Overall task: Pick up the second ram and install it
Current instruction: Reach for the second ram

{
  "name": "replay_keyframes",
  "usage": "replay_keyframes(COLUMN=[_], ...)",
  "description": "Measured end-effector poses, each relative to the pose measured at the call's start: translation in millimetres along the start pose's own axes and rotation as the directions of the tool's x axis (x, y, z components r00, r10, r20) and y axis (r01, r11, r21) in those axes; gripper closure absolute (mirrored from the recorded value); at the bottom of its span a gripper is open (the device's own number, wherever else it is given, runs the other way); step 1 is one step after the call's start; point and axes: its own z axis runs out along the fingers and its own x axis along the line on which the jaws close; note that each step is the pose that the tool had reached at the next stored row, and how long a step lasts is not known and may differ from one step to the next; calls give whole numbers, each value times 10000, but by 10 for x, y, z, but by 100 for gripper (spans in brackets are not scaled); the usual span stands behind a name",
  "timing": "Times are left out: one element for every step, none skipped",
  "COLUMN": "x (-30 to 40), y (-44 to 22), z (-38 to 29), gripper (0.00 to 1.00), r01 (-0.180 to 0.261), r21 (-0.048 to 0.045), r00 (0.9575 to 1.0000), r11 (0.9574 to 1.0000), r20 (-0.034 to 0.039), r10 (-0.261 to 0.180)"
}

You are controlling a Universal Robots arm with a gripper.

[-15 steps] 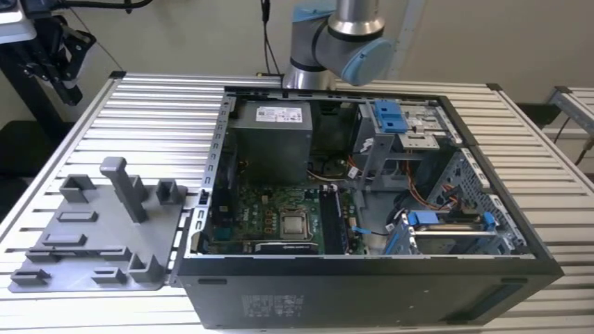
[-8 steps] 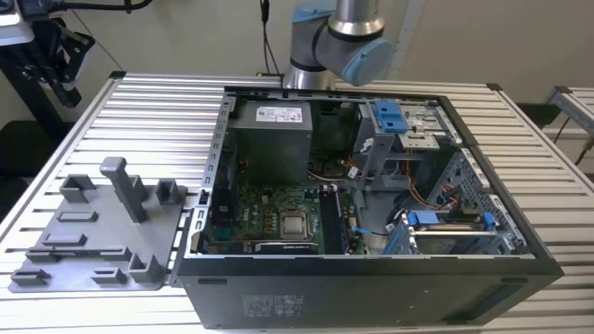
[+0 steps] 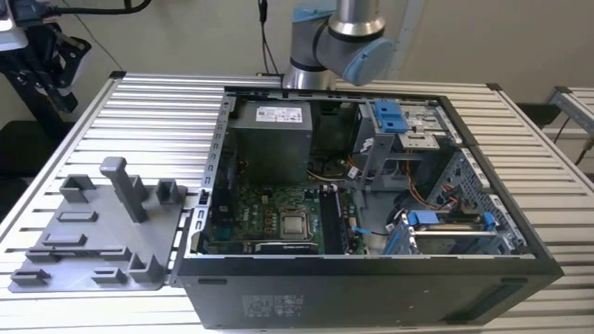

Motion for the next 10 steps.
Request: replay_keyframes(x=[-2, -3, -4, -5, -7, -8, -9, -10, -12, -13], y=[-18, -35, -52, -70, -87, -104, -123, -142, -160, -178], z=[0, 0, 0, 0, 0, 0, 0, 0, 0, 0], gripper=[89, 89, 89, 89, 89, 89, 89, 89, 89, 89], r01=[0, 0, 0, 0, 0, 1, 1, 1, 1, 1], r21=[1, 0, 1, 1, 1, 0, 0, 0, 0, 0], r00=[10000, 10000, 10000, 10000, 10000, 10000, 10000, 10000, 10000, 10000], r11=[10000, 10000, 10000, 10000, 10000, 10000, 10000, 10000, 10000, 10000], r20=[-1, -1, -1, -1, -1, -1, -1, -1, -1, 0], r10=[0, 0, 0, 0, 0, -1, -1, -1, -1, -1])
